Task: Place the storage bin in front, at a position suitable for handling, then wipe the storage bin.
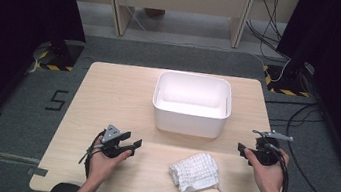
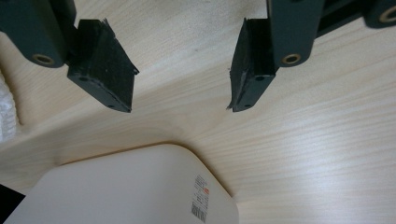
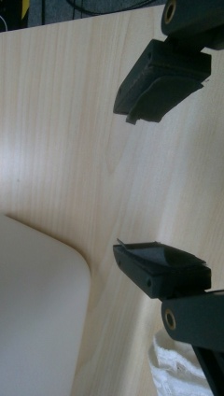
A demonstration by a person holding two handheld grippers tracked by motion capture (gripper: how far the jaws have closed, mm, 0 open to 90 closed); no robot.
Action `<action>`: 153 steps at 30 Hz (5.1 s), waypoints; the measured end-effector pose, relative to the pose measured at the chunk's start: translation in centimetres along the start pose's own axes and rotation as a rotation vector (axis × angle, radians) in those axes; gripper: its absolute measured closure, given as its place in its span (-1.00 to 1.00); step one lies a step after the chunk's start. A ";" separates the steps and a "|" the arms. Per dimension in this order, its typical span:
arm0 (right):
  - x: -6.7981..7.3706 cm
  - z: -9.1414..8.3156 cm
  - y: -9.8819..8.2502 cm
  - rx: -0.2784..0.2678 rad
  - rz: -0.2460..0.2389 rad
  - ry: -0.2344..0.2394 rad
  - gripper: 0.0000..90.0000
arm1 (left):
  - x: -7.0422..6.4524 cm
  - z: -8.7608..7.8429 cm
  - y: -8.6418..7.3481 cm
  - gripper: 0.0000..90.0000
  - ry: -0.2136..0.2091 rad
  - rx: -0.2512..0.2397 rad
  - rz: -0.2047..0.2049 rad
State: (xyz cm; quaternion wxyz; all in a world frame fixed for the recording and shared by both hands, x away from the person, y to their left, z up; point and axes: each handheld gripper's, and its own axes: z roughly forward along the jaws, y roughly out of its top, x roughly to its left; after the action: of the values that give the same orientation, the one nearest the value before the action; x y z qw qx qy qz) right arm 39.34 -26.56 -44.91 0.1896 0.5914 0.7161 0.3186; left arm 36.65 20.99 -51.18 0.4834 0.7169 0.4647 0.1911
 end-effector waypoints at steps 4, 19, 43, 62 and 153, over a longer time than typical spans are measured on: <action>-0.2 -0.1 0.0 -0.003 0.012 -0.009 -0.38 | -0.1 0.0 0.0 -0.13 -0.004 0.000 0.009; 0.4 -0.8 1.8 -0.034 -0.003 -0.019 -0.19 | 0.9 -0.5 1.3 -0.11 0.000 -0.032 -0.020; 3.7 -1.9 9.7 -0.153 -0.004 0.088 0.36 | 0.6 0.7 13.6 0.15 -0.093 -0.151 -0.061; 6.0 2.3 12.0 0.002 0.027 0.052 0.72 | 1.0 5.5 16.1 0.38 -0.007 0.022 -0.100; 4.4 0.8 5.6 -0.030 -0.098 0.005 -0.34 | -14.8 6.5 4.4 -0.19 -0.450 0.274 0.293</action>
State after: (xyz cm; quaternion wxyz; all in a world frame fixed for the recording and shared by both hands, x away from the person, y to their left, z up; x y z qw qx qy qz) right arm 42.89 -21.61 -41.23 0.2121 0.5518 0.7398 0.3214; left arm 36.11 4.64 -47.73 0.4402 0.8592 0.2589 0.0305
